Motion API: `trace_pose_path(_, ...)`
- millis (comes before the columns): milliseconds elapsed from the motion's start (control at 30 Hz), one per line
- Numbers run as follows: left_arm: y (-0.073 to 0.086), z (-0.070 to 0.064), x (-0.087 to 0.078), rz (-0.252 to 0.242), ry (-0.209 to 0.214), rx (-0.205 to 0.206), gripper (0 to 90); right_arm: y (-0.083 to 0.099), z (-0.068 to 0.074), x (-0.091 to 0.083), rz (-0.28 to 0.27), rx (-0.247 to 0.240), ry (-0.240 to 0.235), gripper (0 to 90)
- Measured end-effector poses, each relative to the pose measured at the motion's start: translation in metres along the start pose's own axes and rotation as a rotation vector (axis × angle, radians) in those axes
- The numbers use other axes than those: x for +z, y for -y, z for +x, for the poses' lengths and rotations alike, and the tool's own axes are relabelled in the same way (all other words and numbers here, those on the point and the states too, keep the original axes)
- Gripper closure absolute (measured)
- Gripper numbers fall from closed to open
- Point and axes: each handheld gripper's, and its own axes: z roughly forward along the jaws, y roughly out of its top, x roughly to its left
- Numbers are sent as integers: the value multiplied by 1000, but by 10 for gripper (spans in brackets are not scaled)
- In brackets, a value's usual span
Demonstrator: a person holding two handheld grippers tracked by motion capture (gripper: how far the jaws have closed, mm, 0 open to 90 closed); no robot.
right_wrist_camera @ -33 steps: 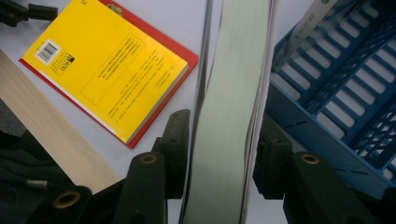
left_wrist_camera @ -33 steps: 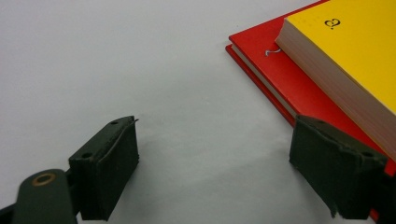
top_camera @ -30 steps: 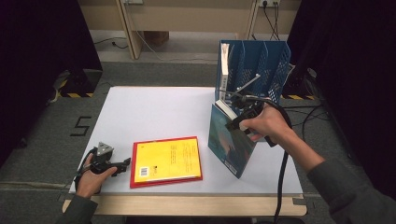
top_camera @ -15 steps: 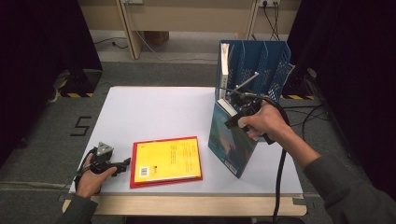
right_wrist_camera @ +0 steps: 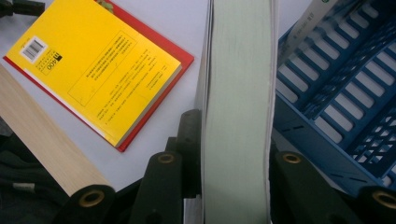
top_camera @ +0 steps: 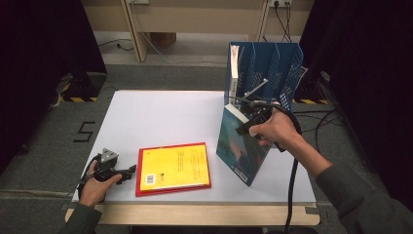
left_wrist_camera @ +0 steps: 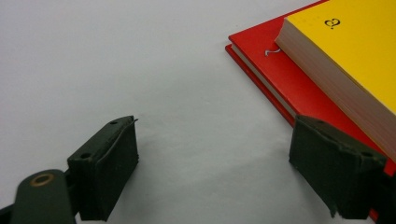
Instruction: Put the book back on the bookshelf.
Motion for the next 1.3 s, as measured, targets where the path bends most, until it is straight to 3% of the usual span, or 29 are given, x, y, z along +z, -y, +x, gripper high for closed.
trace_pose_path(267,0,0,0,-1,3,-4,144,-1,1,-9,0,-54,18,741)
trace_pose_path(567,0,0,0,-1,3,-4,144,-1,-5,-51,-67,-51,67,741)
trace_pose_path(767,0,0,0,-3,3,-5,144,0,-10,-75,-98,-37,87,742)
trace_pose_path(1000,0,0,0,-3,3,-5,144,2,-27,-104,-157,22,114,742)
trace_pose_path(1300,0,0,1,-3,3,-5,143,-3,-56,-121,-188,69,219,742)
